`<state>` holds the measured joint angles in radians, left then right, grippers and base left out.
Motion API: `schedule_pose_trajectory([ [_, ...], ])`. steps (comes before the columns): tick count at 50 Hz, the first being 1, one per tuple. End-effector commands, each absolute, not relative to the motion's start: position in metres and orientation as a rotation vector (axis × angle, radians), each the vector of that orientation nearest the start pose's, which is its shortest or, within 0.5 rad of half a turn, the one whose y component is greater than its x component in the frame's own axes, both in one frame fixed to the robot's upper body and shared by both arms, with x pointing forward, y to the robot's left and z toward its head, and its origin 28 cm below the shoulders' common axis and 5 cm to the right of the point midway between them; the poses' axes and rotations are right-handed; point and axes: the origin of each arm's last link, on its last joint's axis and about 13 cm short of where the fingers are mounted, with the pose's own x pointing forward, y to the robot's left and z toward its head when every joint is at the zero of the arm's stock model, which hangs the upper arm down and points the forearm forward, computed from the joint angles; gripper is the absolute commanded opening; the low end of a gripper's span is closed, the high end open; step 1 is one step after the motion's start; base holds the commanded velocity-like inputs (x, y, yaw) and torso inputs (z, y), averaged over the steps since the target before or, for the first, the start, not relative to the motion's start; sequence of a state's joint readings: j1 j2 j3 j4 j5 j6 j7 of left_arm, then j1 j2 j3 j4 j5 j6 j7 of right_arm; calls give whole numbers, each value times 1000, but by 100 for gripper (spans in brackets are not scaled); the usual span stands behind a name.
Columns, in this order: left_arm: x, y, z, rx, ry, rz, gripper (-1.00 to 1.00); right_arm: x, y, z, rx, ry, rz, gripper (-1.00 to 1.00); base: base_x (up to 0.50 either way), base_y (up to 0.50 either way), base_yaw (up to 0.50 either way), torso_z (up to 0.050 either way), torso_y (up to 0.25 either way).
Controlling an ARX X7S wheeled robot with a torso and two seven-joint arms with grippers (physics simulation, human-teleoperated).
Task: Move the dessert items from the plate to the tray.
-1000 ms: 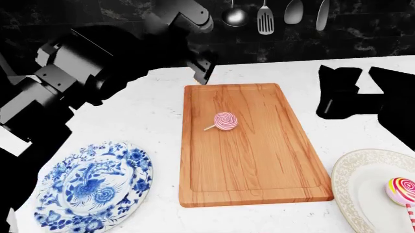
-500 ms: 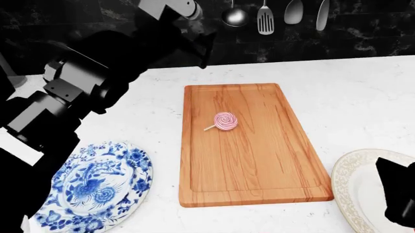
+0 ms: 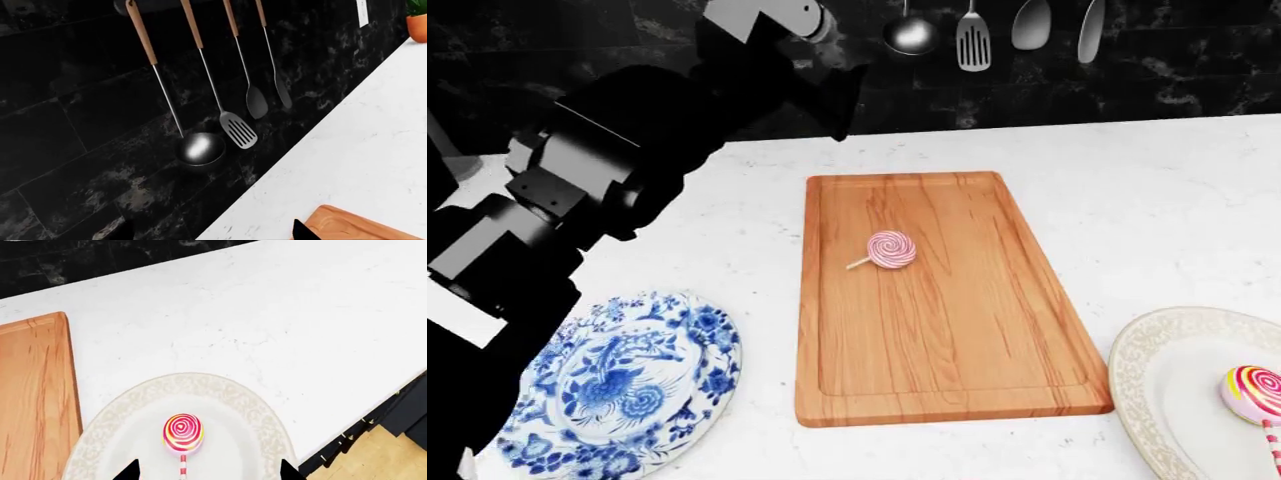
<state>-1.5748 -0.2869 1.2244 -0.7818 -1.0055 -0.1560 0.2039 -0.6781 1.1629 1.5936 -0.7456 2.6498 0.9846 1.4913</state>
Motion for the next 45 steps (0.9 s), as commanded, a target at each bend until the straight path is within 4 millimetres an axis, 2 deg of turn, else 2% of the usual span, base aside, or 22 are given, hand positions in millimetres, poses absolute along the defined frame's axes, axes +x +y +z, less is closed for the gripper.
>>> schedule_pose_trajectory([
  [1, 405, 201, 308, 327, -148, -594, 100, 82, -209, 280, 77, 438, -384, 100, 0, 0, 0, 0, 0],
  [7, 400, 201, 312, 345, -151, -589, 100, 97, -209, 269, 73, 441, -352, 100, 0, 0, 0, 0, 0],
  [19, 393, 202, 317, 358, -156, -581, 100, 104, -210, 257, 75, 454, -338, 100, 0, 0, 0, 0, 0],
  [29, 388, 204, 320, 365, -158, -572, 100, 106, -212, 254, 70, 457, -345, 100, 0, 0, 0, 0, 0],
  [45, 379, 207, 321, 375, -161, -550, 100, 123, -210, 248, 57, 460, -314, 100, 0, 0, 0, 0, 0],
])
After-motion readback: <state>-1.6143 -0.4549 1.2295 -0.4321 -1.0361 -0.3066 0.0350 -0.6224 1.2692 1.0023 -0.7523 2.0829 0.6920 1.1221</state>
